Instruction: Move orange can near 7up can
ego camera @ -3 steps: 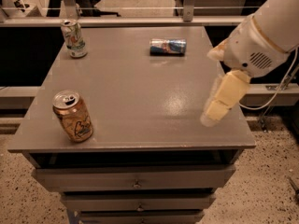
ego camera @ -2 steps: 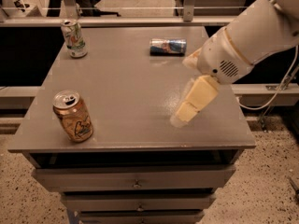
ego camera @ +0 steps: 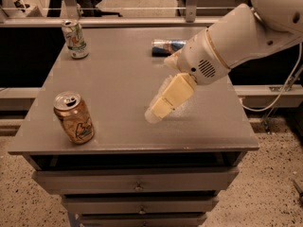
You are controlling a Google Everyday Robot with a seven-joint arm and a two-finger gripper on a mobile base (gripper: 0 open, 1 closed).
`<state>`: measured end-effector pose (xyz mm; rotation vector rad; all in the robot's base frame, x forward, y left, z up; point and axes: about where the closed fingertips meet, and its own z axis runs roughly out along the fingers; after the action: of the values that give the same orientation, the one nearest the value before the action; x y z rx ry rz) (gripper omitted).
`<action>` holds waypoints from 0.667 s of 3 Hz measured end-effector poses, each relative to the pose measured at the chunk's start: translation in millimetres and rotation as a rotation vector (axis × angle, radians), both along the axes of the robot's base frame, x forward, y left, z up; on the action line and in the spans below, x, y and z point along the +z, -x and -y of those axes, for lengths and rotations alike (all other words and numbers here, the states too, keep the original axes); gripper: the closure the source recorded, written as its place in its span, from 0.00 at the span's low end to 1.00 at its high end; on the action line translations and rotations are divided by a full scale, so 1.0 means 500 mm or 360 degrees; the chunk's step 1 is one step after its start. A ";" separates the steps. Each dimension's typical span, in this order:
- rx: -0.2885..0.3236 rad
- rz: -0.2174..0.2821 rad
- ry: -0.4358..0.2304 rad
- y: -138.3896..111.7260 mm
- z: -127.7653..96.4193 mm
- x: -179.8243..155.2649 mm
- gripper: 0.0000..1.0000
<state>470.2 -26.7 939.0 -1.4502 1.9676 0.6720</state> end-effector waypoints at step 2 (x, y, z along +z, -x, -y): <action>0.0064 -0.0018 -0.0216 -0.006 -0.076 -0.015 0.00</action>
Offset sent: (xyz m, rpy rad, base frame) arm 0.0111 0.0845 -0.0091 0.3130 0.0171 0.0604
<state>473.1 11.1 931.5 -1.4095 1.8673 0.8167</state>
